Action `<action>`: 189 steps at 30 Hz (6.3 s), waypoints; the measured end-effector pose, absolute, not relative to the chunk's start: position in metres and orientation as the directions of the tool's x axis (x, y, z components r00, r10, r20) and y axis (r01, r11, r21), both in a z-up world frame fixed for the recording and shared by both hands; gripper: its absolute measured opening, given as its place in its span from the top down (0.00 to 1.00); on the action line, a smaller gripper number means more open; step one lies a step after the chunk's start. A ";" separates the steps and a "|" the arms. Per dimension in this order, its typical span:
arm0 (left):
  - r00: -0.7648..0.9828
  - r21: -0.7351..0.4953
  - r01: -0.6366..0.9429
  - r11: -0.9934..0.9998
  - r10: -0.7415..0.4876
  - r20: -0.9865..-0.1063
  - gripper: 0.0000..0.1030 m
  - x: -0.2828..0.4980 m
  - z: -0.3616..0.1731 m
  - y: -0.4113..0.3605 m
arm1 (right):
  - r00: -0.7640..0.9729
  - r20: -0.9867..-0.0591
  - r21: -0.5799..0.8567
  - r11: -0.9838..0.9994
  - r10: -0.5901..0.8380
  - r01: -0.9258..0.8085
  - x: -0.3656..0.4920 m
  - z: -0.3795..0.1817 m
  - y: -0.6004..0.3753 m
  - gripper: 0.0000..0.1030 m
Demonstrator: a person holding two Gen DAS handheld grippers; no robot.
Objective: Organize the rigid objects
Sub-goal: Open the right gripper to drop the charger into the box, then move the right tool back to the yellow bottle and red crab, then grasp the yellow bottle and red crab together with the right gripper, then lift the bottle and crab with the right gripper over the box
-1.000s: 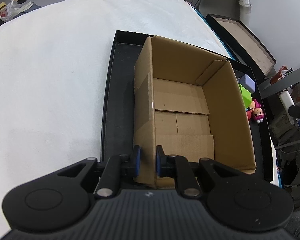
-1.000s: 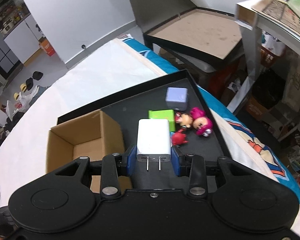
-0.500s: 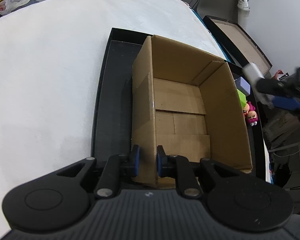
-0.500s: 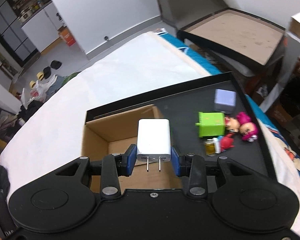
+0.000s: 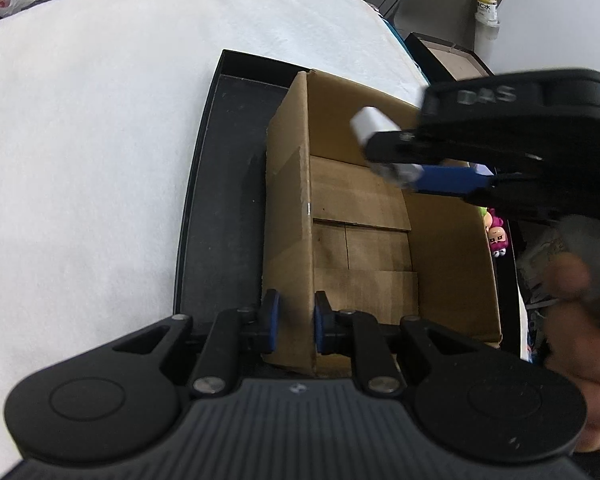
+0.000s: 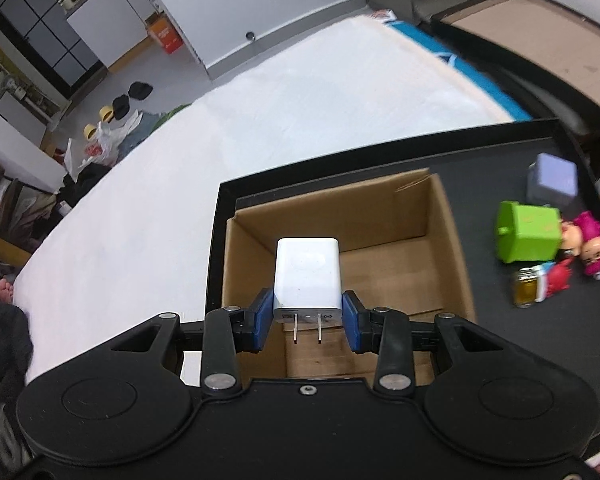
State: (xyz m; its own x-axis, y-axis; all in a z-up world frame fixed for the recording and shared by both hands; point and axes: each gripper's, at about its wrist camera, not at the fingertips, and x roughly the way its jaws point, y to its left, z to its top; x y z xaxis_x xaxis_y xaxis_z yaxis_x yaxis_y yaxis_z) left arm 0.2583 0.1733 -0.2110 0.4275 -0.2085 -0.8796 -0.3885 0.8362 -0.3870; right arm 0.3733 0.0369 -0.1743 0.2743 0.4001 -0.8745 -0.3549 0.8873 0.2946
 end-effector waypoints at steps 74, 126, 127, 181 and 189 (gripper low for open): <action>0.409 -0.285 -0.451 0.846 -0.088 -0.908 0.87 0.258 -0.202 0.157 | 0.303 -0.854 0.336 0.893 0.423 -0.298 0.386 -0.190 -0.156 0.28; 0.361 -0.223 -0.500 0.837 -0.033 -0.932 0.87 0.262 -0.202 0.153 | 0.420 -0.853 0.109 0.894 0.309 -0.436 0.404 -0.244 -0.132 0.43; 0.363 -0.228 -0.501 0.835 -0.036 -0.931 0.87 0.261 -0.202 0.153 | 0.420 -0.853 0.111 0.895 0.309 -0.432 0.404 -0.244 -0.134 0.43; 0.397 -0.286 -0.493 0.822 -0.080 -0.915 0.86 0.252 -0.205 0.155 | 0.407 -0.886 0.067 0.932 0.220 -0.357 0.372 -0.158 -0.148 0.42; 0.407 -0.281 -0.466 0.839 -0.079 -0.910 0.86 0.253 -0.206 0.152 | 0.433 -0.873 0.055 0.928 0.224 -0.369 0.373 -0.139 -0.131 0.42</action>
